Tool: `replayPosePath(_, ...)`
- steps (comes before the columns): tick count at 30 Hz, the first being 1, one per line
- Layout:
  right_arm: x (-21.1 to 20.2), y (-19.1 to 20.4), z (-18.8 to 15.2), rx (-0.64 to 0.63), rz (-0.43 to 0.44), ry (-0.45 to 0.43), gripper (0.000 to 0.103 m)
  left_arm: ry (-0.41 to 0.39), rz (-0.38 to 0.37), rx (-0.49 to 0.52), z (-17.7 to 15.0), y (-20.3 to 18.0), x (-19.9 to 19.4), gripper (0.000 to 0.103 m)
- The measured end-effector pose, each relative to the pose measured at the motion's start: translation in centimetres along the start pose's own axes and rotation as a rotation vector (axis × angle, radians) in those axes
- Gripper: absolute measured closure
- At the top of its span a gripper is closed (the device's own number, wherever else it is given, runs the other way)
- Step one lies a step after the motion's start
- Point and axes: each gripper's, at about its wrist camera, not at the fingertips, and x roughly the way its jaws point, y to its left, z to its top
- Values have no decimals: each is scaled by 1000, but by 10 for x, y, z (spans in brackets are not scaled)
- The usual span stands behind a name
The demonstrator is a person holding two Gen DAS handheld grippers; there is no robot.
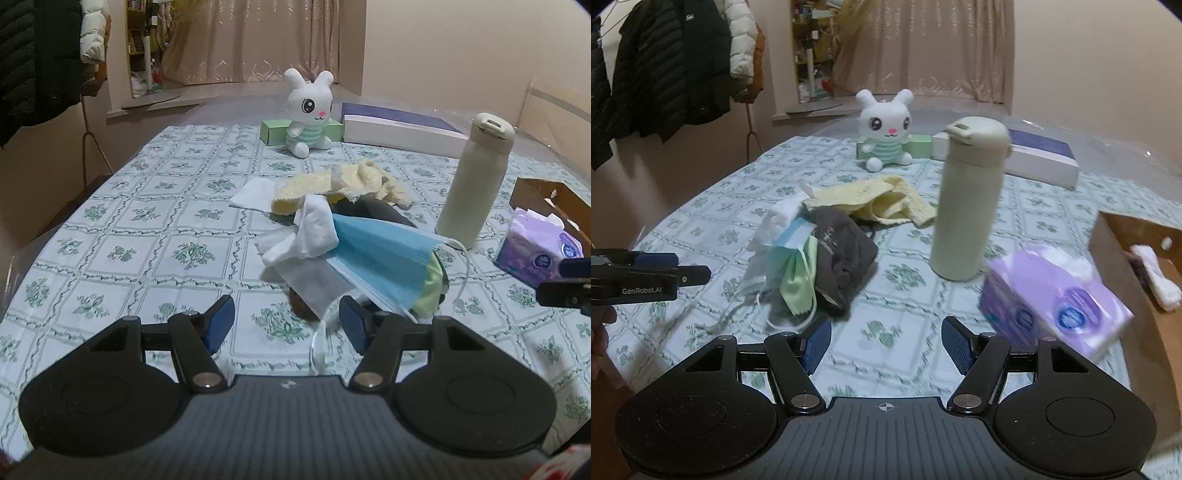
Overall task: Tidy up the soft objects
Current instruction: 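Grasp the dark grey cloth with the right tool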
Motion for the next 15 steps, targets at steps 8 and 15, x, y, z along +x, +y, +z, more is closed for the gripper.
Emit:
replayPosePath(8,41,7,25,-51,39,4,36,21,-39,36,14,7,29,44)
replayPosePath(15,80,3,46,-72,90,11,36,30,-50,76,18,7,48,44)
